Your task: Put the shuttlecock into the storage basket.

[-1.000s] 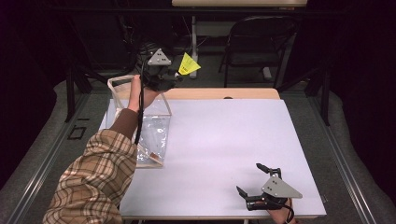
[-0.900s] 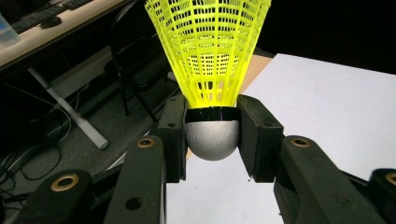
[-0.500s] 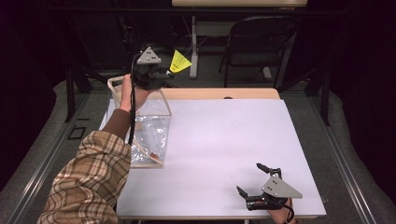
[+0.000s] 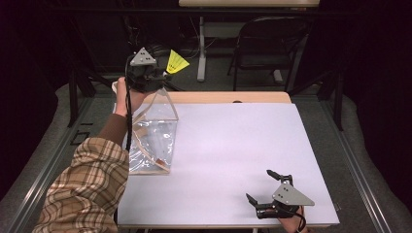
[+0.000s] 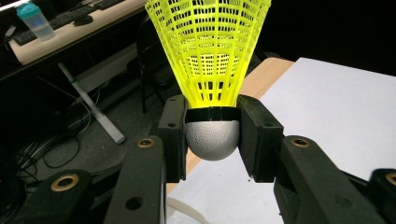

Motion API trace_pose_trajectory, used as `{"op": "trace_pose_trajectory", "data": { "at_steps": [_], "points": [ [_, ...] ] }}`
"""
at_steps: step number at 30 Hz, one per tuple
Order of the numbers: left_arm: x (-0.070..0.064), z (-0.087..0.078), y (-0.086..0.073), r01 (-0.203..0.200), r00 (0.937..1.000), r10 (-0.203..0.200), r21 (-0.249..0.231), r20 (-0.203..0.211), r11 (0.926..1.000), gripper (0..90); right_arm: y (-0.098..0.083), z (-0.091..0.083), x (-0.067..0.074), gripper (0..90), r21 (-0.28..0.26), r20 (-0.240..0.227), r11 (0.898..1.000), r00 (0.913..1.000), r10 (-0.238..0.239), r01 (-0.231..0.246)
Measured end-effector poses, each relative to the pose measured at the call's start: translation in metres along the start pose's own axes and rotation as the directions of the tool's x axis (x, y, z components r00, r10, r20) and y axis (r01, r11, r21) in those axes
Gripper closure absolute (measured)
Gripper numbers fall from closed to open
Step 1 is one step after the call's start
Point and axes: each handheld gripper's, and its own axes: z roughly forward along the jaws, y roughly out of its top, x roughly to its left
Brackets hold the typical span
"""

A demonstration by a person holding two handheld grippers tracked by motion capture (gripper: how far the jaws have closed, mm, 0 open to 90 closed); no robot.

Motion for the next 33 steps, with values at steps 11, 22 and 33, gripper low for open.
{"op": "trace_pose_trajectory", "data": {
  "at_steps": [11, 22, 33],
  "points": [
    [0.01, -0.012, -0.009, 0.024, 0.9994, -0.024, -0.009, -0.024, 0.9997, 65.1, 0.0, 0.001, 0.0, 0.5, 0.0, -0.001, 1.0, 1.0, -0.001, 0.001],
    [0.022, -0.026, -0.019, 0.046, 0.9971, -0.046, -0.009, -0.06, 0.9989, 65.1, 0.0, 0.001, 0.0, 0.6, 0.0, -0.001, 1.0, 1.0, -0.001, 0.001],
    [0.031, -0.038, -0.032, 0.069, 0.9937, -0.07, -0.011, -0.088, 0.9976, 65.1, 0.0, 0.002, 0.0, 0.6, 0.003, -0.003, 1.0, 1.0, -0.001, 0.001]
  ]
}}
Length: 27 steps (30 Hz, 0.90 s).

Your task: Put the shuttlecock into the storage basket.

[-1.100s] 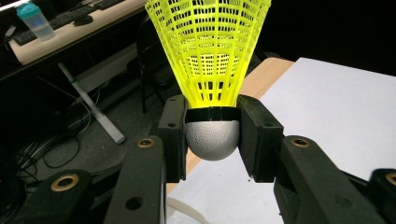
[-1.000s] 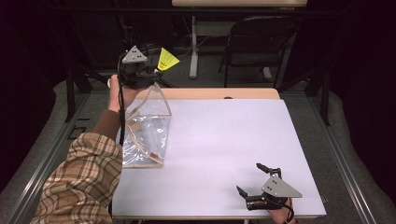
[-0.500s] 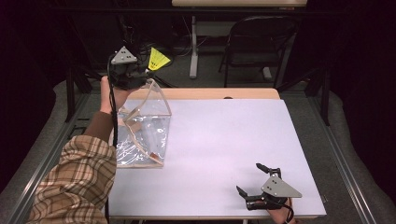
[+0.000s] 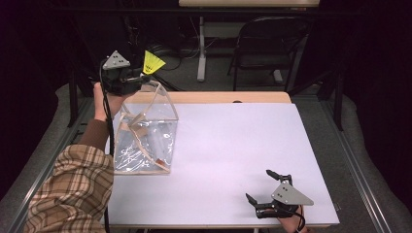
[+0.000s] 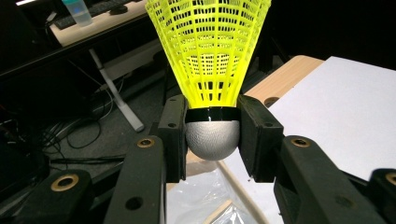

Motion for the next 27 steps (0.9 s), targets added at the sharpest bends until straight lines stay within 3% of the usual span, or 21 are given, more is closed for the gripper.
{"op": "trace_pose_trajectory", "data": {
  "at_steps": [27],
  "points": [
    [0.019, -0.022, -0.027, 0.064, 0.9969, -0.066, -0.03, -0.044, 0.9975, 65.0, 0.001, 0.0, 0.0, 0.7, -0.004, 0.005, 1.0, 1.0, -0.005, 0.005]
  ]
}}
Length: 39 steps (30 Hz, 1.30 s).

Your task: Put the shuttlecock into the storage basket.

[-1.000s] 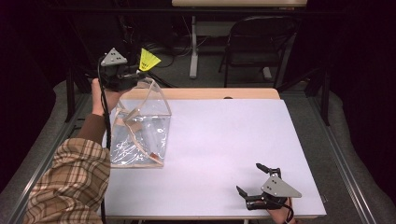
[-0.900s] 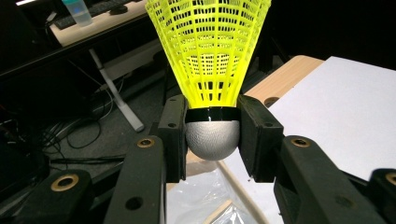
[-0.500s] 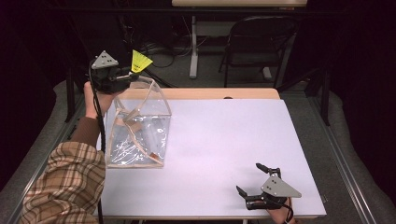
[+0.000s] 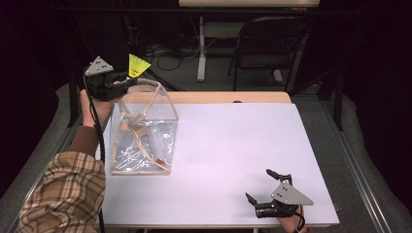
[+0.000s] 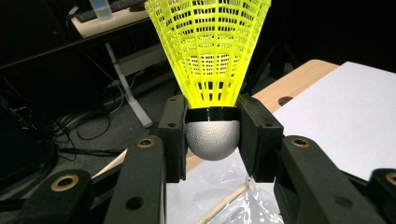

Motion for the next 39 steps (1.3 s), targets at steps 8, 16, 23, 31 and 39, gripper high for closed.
{"op": "trace_pose_trajectory", "data": {
  "at_steps": [8, 16, 23, 31, 39],
  "points": [
    [0.006, -0.002, -0.008, 0.027, 0.9996, -0.027, -0.014, -0.007, 0.9996, 65.1, 0.0, -0.001, 0.0, 0.7, -0.005, 0.004, 1.0, 1.0, 0.004, -0.004],
    [0.008, -0.001, -0.019, 0.028, 0.9995, -0.028, 0.011, -0.013, 0.9995, 65.1, 0.001, -0.002, 0.0, 0.7, -0.006, 0.002, 1.0, 1.0, 0.001, -0.001],
    [0.012, 0.001, -0.03, 0.044, 0.999, -0.044, 0.026, -0.009, 0.9987, 65.1, 0.0, -0.001, 0.0, 0.7, -0.005, 0.002, 1.0, 1.0, 0.005, -0.005],
    [0.013, -0.001, -0.038, 0.049, 0.9988, -0.049, 0.031, -0.005, 0.9983, 65.1, 0.0, -0.001, 0.0, 0.7, -0.004, 0.0, 1.0, 1.0, 0.004, -0.004],
    [0.013, 0.0, -0.048, 0.047, 0.9989, -0.047, 0.045, 0.004, 0.9979, 65.1, 0.0, -0.001, 0.001, 0.7, 0.0, -0.002, 1.0, 1.0, 0.003, -0.003]
  ]
}}
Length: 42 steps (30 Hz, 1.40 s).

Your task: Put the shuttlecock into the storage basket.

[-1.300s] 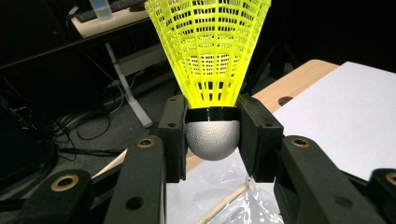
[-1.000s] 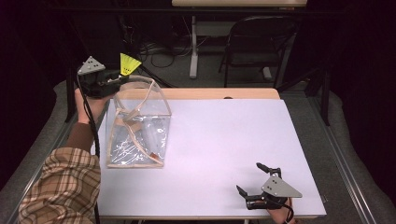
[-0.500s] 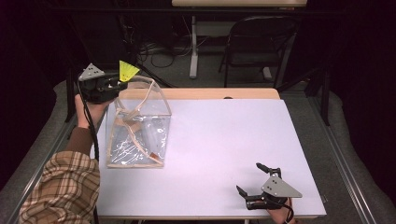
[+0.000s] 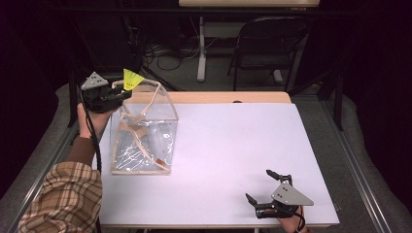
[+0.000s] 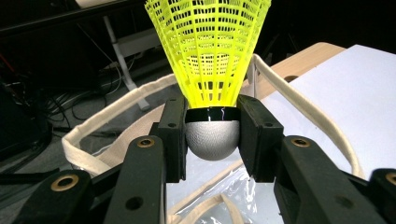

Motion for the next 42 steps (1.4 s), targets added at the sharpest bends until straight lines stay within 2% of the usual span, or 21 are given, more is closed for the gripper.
{"op": "trace_pose_trajectory", "data": {
  "at_steps": [7, 12, 15, 30, 42],
  "points": [
    [-0.001, 0.004, -0.005, 0.003, 0.9999, -0.003, 0.007, 0.012, 1.0, 65.1, 0.0, 0.0, 0.0, 0.7, -0.002, 0.0, 1.0, 1.0, 0.001, -0.001],
    [-0.002, 0.006, -0.007, -0.016, 0.9998, 0.016, 0.031, 0.015, 0.9994, 65.1, 0.0, 0.001, -0.001, 0.7, -0.003, -0.004, 1.0, 1.0, 0.001, -0.001],
    [-0.002, 0.009, -0.01, -0.008, 0.9998, 0.008, 0.036, 0.019, 0.9993, 65.0, -0.001, 0.001, -0.001, 0.7, -0.002, -0.004, 1.0, 1.0, 0.002, -0.002],
    [-0.006, 0.027, -0.014, -0.017, 0.999, 0.014, 0.083, 0.042, 0.9964, 65.0, -0.002, -0.001, -0.002, 0.7, 0.0, 0.0, 1.0, 0.9999, 0.012, -0.012],
    [-0.004, 0.032, -0.017, -0.014, 0.9993, 0.01, 0.11, 0.036, 0.9938, 65.0, -0.003, -0.002, -0.003, 0.8, -0.001, -0.002, 1.0, 0.9999, 0.013, -0.013]
  ]
}}
